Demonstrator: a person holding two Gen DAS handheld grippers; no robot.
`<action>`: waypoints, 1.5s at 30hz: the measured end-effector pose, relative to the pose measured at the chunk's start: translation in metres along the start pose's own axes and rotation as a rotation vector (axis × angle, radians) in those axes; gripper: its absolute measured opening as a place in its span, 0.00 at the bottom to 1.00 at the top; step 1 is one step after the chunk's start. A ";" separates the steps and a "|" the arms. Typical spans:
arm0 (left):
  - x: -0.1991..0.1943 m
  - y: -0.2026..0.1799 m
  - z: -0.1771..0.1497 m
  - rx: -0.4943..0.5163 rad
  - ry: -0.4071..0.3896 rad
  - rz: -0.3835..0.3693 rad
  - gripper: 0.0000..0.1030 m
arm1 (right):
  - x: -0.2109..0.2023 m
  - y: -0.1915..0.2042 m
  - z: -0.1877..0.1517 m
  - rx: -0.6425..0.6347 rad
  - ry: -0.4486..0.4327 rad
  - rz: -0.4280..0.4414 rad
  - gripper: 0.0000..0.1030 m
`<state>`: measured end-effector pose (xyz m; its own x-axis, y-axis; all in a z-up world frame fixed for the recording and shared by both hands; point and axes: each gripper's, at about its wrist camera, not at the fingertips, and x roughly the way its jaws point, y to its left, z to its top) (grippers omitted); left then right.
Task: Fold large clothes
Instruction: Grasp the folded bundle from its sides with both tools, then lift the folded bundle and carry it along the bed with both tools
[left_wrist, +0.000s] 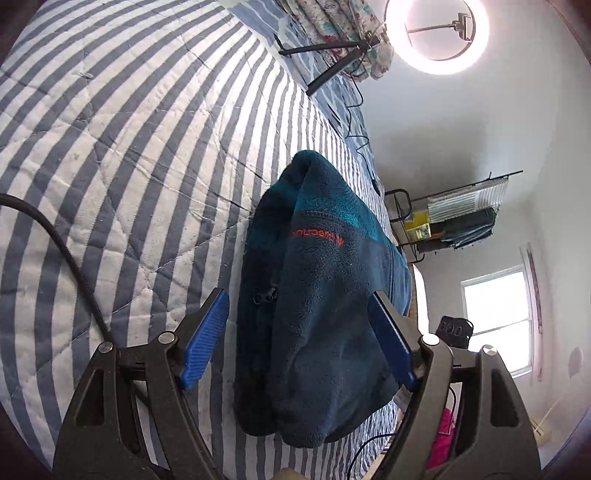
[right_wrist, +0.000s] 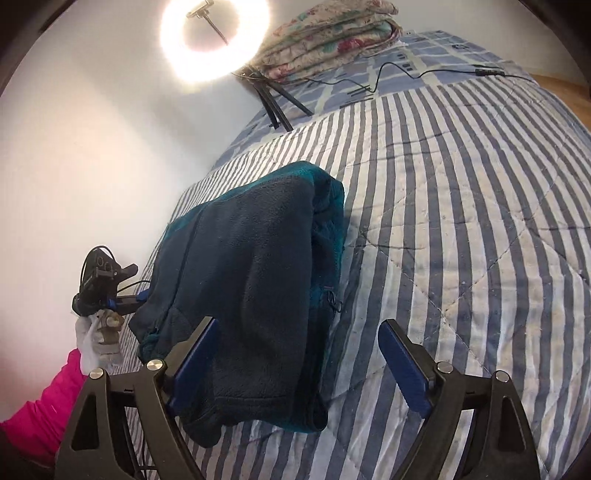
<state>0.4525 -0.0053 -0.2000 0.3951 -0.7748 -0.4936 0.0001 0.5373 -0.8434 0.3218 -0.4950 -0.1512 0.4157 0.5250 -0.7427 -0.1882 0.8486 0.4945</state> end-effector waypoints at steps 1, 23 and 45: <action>0.004 -0.001 -0.001 0.005 0.006 0.003 0.77 | 0.003 -0.002 0.001 0.008 0.001 0.007 0.86; 0.078 -0.011 0.018 0.042 0.081 0.017 0.65 | 0.043 -0.033 0.005 0.122 0.054 0.255 0.82; 0.088 -0.090 0.005 0.261 0.001 0.276 0.28 | 0.042 0.031 0.022 0.018 0.064 0.105 0.25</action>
<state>0.4917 -0.1199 -0.1664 0.4117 -0.5892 -0.6952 0.1277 0.7926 -0.5962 0.3531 -0.4480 -0.1565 0.3368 0.6143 -0.7135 -0.2119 0.7878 0.5783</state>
